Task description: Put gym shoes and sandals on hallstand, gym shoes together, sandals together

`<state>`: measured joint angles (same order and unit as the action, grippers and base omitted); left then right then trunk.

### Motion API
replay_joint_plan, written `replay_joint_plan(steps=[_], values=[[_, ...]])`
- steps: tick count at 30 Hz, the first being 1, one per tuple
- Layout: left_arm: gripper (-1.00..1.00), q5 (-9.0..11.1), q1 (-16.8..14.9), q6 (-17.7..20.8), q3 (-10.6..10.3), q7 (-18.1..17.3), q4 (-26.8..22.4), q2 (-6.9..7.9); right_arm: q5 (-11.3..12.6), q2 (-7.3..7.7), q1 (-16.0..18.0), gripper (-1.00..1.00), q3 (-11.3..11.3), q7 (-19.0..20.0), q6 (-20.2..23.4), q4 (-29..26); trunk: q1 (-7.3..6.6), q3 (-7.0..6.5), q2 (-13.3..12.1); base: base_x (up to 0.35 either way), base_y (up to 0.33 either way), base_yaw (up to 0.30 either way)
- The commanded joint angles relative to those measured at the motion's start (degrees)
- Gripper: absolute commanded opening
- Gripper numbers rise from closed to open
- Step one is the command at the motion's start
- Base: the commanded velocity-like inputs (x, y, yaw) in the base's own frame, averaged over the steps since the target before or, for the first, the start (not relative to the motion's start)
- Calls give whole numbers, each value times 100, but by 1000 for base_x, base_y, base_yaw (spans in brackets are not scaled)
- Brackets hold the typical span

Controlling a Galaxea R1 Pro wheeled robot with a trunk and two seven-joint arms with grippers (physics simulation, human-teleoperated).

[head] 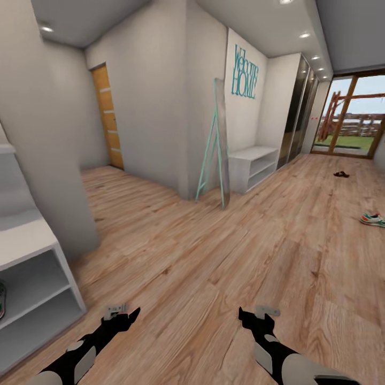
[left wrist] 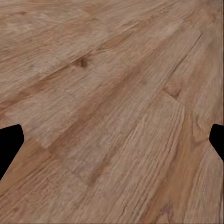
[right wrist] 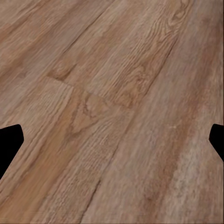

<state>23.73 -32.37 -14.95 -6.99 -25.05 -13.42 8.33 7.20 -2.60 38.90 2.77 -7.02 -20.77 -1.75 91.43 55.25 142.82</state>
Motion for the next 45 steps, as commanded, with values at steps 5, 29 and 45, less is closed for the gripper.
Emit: replay_joint_plan(steps=[5,29,45], values=[[100,53,-4,-26,-48,-9,6,3,59,-3,4,100,29,8,-23,0,2,-13,2,307,-147,-287],[100,35,-6,-18,-57,-3,2,2,41,-17,4,100,5,28,56,-68,2,-37,2,312,-147,-133],[100,35,-3,-17,-57,-1,6,2,36,-38,4,100,-14,20,54,-71,2,-37,2,340,-141,-110]])
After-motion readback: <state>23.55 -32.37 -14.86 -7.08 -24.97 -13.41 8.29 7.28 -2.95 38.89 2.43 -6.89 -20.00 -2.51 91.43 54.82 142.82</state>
